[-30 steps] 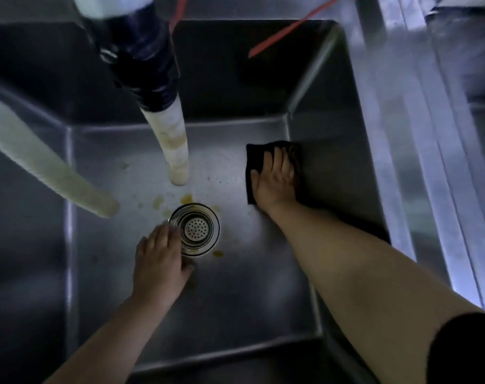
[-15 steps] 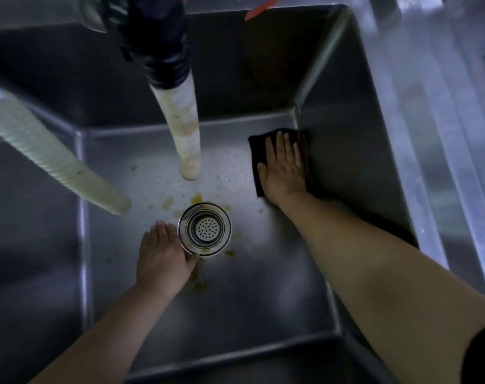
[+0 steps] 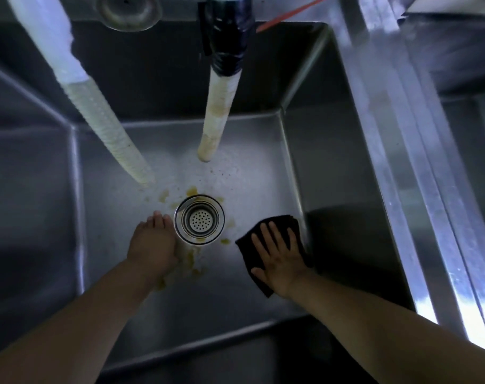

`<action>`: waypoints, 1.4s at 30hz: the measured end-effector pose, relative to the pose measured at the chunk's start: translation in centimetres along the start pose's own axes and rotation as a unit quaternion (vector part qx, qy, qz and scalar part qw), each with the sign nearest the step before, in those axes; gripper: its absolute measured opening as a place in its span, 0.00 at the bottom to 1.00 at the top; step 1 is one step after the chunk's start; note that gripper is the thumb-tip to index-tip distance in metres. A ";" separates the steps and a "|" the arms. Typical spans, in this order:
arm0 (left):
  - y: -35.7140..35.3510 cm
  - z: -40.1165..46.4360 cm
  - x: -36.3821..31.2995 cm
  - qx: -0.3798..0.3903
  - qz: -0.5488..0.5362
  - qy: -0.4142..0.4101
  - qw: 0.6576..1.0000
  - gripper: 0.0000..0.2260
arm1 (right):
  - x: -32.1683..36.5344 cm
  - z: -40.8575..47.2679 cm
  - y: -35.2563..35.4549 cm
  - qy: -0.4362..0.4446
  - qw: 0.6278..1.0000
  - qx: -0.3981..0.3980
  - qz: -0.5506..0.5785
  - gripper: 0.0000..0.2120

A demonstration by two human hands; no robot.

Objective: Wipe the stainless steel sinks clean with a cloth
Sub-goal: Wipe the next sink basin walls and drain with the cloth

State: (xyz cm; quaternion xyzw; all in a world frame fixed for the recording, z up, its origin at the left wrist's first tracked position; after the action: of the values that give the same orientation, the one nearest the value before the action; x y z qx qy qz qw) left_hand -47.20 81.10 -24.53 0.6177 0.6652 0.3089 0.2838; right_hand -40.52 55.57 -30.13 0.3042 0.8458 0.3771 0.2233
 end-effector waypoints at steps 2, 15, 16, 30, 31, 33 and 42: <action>-0.2 -0.1 0.1 0.005 -0.004 -0.002 1.000 0.38 | -0.3 1.5 0.9 -0.020 1.000 -0.017 0.014 0.36; -2.6 0.4 1.1 -0.029 -0.086 0.025 0.996 0.46 | -3.8 17.1 11.0 -0.090 0.976 -0.191 0.062 0.35; -2.9 0.5 1.0 -0.030 -0.083 0.031 0.996 0.46 | -4.1 18.4 11.8 -0.087 0.975 -0.198 0.056 0.35; -3.0 0.6 0.6 -0.059 -0.166 0.067 0.982 0.43 | 0.5 15.1 10.6 -0.003 0.976 -0.205 0.071 0.32; -2.6 0.4 0.7 -0.050 -0.171 0.058 0.982 0.42 | 1.4 13.5 9.6 0.015 0.976 -0.201 0.078 0.32; -1.8 -0.4 0.9 -0.030 -0.158 0.038 0.986 0.41 | 2.9 10.5 7.7 0.058 0.975 -0.198 0.080 0.32; 0.0 -10.2 3.2 -0.047 -0.081 0.037 0.995 0.33 | 0.6 9.0 6.3 0.061 0.982 -0.179 0.021 0.31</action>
State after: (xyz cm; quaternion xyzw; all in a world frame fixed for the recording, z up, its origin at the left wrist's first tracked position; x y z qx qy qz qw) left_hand -55.14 83.71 -17.89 0.5361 0.7079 0.3385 0.3115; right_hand -33.27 63.84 -30.90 0.2531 0.7702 0.5449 0.2139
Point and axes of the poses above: each hand's wrist, its own z-axis towards the middle knuckle, its own y-axis out of the back of the hand, x = y × z, the point moved 3 cm from there along z, towards the middle knuckle, and after that the axes turned 9 degrees about -y, right-handed, at the moved point
